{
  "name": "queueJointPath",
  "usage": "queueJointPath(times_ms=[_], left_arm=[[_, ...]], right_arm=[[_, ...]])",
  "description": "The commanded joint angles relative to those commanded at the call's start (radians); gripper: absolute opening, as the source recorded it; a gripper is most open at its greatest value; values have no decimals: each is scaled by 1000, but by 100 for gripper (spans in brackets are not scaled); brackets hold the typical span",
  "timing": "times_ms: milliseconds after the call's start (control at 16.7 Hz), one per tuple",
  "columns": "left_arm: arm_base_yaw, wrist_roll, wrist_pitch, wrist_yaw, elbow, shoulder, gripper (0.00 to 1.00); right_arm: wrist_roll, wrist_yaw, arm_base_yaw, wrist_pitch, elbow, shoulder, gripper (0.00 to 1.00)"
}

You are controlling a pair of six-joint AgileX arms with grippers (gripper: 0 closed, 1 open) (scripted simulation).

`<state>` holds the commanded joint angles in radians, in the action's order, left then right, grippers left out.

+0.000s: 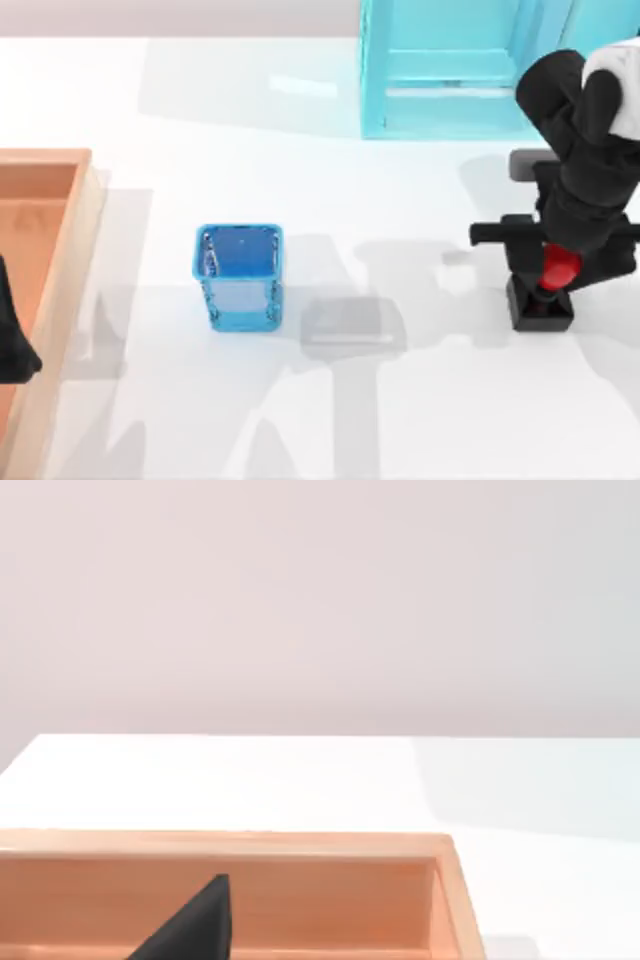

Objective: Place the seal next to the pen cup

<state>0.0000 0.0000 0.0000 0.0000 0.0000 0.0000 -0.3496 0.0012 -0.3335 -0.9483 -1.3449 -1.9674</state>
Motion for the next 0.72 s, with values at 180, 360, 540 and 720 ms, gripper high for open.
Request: queueJointPath(times_ms=[180,360,540,720], left_arm=[[0,0,0,0,0,0,100],[0,0,0,0,0,0,100],[0,0,0,0,0,0,100],[0,0,0,0,0,0,100]], right_arm=[[0,0,0,0,0,0,0],[0,0,0,0,0,0,0],[0,0,0,0,0,0,0],[-7,0,-3,-13,-14,-6,0]])
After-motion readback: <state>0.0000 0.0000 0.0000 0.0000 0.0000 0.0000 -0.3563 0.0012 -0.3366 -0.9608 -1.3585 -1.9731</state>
